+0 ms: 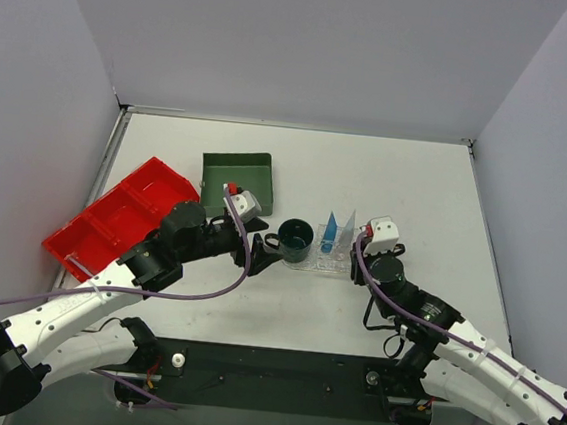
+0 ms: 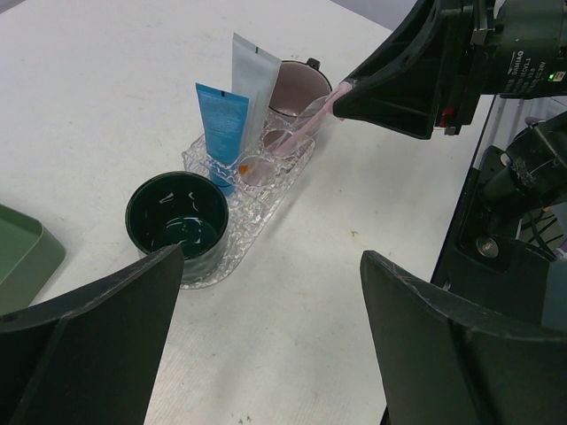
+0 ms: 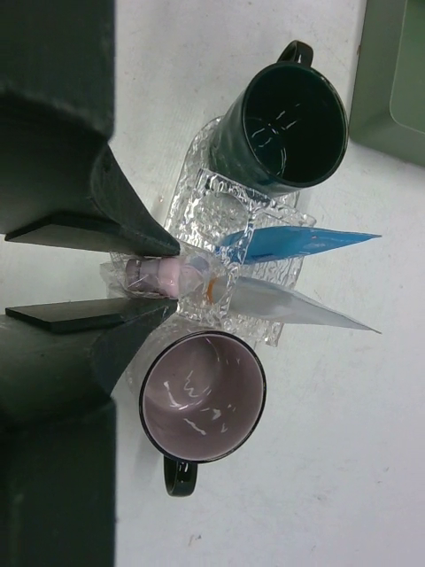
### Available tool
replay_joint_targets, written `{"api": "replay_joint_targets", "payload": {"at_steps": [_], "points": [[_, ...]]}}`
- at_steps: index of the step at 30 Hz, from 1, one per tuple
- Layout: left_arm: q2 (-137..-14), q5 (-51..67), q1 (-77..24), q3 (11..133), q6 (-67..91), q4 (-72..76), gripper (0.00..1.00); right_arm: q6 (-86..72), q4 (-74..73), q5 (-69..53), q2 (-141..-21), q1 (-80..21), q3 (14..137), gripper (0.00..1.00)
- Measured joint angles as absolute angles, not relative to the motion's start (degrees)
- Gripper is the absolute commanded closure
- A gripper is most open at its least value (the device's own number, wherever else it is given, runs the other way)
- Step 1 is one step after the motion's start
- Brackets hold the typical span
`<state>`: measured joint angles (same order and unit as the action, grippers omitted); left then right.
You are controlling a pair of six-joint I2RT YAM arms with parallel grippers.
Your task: Prepare toiletry sets of a toothbrush and toothpaste on the tray
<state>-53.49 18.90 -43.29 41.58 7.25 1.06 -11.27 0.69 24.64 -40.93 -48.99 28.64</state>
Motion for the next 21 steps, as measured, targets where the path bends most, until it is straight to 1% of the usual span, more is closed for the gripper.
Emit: {"api": "replay_joint_targets", "payload": {"at_steps": [1,3,4,7,10,18,21], "points": [[-53.5,18.9,-43.3,41.6,7.2,1.1,0.09,-11.2,0.6,24.9,-40.9,-49.2,28.6,0.68],[-53.5,19.0,-43.3,41.6,7.2,1.1,0.09,-11.0,0.5,25.3,-41.1,-49.4,28.6,0.63],[-53.5,19.0,-43.3,41.6,7.2,1.1,0.09,-10.8,0.3,25.6,-41.1,-49.5,28.6,0.59],[-53.5,19.2,-43.3,41.6,7.2,1.1,0.09,-10.6,-0.8,26.1,-41.1,-49.6,28.6,0.52],[-53.5,19.4,-43.3,41.6,7.2,1.1,0.08,-10.5,-1.5,26.2,-41.1,-49.6,28.6,0.48],[-53.5,19.6,-43.3,41.6,7.2,1.1,0.09,-10.5,-2.9,26.2,-41.1,-49.6,28.9,0.43],[-53.5,19.7,-43.3,41.6,7.2,1.1,0.08,-10.6,-3.7,26.2,-41.1,-49.6,29.6,0.39]]}}
